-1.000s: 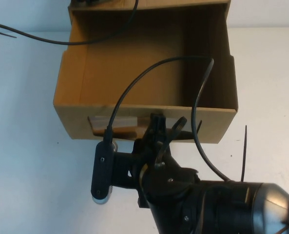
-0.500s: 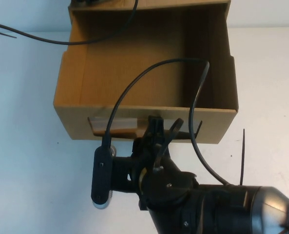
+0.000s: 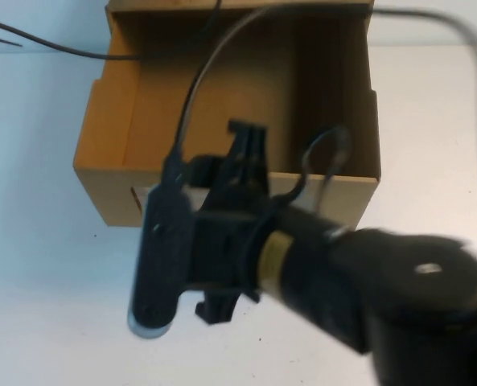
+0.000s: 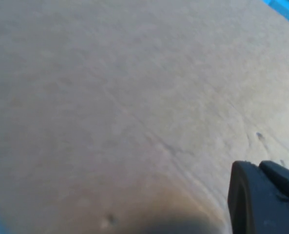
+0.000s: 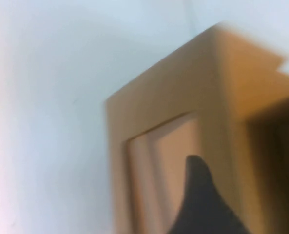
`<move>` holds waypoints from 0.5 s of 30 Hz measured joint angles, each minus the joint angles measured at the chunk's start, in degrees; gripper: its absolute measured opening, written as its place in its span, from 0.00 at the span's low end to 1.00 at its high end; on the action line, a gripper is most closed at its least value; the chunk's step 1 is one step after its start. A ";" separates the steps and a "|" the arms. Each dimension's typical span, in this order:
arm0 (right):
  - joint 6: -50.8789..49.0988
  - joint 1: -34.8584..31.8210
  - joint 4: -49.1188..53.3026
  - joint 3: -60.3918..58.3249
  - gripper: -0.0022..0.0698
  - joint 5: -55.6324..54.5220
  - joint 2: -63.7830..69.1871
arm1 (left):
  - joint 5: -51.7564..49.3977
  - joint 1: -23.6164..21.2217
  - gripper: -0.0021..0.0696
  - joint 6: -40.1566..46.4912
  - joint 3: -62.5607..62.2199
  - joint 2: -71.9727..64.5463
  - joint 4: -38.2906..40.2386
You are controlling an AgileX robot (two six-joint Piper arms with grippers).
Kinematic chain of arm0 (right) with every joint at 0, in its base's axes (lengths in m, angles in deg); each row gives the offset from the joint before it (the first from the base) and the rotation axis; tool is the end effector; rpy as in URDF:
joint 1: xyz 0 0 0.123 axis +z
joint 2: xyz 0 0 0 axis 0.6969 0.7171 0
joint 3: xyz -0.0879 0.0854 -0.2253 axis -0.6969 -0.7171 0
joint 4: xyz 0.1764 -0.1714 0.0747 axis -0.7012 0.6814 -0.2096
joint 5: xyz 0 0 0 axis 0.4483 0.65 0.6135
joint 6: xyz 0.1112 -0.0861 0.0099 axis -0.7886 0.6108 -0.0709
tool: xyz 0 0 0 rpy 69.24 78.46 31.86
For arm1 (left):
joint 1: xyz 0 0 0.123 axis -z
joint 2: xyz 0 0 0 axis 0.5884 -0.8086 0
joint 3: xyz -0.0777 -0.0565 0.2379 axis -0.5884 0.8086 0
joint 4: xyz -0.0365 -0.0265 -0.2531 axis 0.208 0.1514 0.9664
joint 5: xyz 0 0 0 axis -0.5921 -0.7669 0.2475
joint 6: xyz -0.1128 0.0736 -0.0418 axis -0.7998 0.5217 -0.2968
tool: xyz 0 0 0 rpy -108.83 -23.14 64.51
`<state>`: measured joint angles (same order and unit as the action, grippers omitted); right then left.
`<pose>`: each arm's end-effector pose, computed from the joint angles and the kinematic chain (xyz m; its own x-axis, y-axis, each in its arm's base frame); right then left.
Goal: Open the shoe box
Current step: 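Pull the top drawer of the cardboard box fully open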
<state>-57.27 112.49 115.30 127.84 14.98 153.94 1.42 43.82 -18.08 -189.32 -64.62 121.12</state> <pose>0.1967 0.3363 0.2936 0.4053 -0.7208 -0.5623 -0.5875 0.2659 -0.7643 0.4728 -0.1599 0.3545 -0.4955 0.1929 -0.8469 0.7173 0.6408 -0.2737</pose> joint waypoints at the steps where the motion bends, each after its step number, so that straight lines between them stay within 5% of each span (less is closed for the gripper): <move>1: 0.00 0.03 0.00 0.00 0.50 0.25 -1.17 | -0.40 -0.45 0.02 -0.67 -0.93 0.36 -0.84; 8: 0.00 0.13 0.10 0.00 0.08 6.85 -10.80 | -1.57 -1.82 0.02 -3.50 -3.34 9.08 -3.03; 15: 0.00 0.13 -0.59 0.00 0.02 17.07 -16.61 | -5.72 -1.82 0.02 -5.81 -3.68 20.25 -4.79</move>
<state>-57.27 112.61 114.71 127.84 32.05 137.33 -4.30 42.00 -23.89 -193.00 -44.38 116.33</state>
